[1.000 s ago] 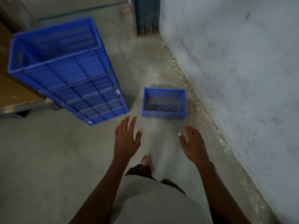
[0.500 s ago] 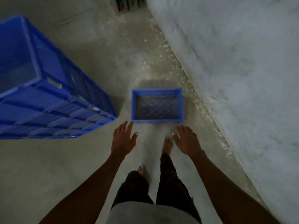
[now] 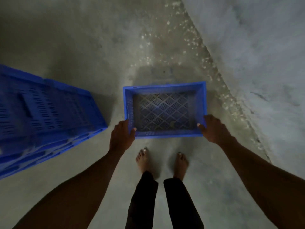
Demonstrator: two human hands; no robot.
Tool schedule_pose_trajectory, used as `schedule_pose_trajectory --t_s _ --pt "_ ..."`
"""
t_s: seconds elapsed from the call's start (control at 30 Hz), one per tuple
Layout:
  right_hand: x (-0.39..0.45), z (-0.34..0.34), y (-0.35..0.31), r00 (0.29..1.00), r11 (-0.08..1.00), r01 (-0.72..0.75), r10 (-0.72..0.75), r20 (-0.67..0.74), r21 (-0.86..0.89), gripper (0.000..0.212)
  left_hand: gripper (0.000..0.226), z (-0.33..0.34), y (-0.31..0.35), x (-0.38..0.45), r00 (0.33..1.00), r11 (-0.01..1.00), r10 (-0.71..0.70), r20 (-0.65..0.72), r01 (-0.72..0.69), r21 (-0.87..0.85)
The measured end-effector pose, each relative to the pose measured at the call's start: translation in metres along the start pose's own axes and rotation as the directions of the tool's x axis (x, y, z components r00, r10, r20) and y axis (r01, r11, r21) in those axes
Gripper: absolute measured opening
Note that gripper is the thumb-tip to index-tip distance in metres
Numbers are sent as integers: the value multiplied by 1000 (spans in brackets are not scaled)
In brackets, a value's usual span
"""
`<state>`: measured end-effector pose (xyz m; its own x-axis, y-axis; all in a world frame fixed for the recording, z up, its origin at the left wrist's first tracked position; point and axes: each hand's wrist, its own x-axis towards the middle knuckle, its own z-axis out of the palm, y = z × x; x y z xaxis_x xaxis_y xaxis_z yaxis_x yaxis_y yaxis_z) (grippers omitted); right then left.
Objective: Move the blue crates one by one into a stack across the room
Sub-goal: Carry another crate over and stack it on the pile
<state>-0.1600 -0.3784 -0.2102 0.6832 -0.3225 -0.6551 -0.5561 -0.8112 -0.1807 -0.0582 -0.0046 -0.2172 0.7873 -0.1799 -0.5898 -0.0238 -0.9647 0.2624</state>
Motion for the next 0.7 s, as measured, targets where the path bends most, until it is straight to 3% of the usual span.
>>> schedule_pose_trajectory --t_s 0.13,0.2,0.27,0.33,0.4,0.47,0.53,0.63,0.7 --pt "88 44 28 994 999 -31 30 -104 -12 66 74 39 -29 99 998 998 -60 14 60 16" --pt "122 64 37 991 994 -97 102 -89 54 79 77 57 -38 135 993 992 -121 -15 121 38" --pt "154 82 46 973 950 -213 227 -34 230 99 80 75 -46 162 981 979 -189 -44 192 63" --pt "179 97 45 940 808 -307 340 27 504 118 81 90 -50 181 970 970 -237 -55 240 49" --pt "199 108 51 911 703 -356 408 61 615 96 74 101 -50 190 957 952 -283 -58 273 -139" --pt "211 110 64 890 661 -388 449 76 643 72 61 110 -47 196 932 864 -358 -62 306 -401" --pt "215 105 72 877 582 -410 464 127 702 77 59 115 -50 201 904 737 -426 -32 327 -592" --pt "217 95 71 890 372 -367 407 205 853 62 65 114 -65 212 878 417 -437 196 391 -821" --pt "219 87 66 889 294 -382 376 261 876 60 66 109 -73 218 882 298 -348 319 427 -854"
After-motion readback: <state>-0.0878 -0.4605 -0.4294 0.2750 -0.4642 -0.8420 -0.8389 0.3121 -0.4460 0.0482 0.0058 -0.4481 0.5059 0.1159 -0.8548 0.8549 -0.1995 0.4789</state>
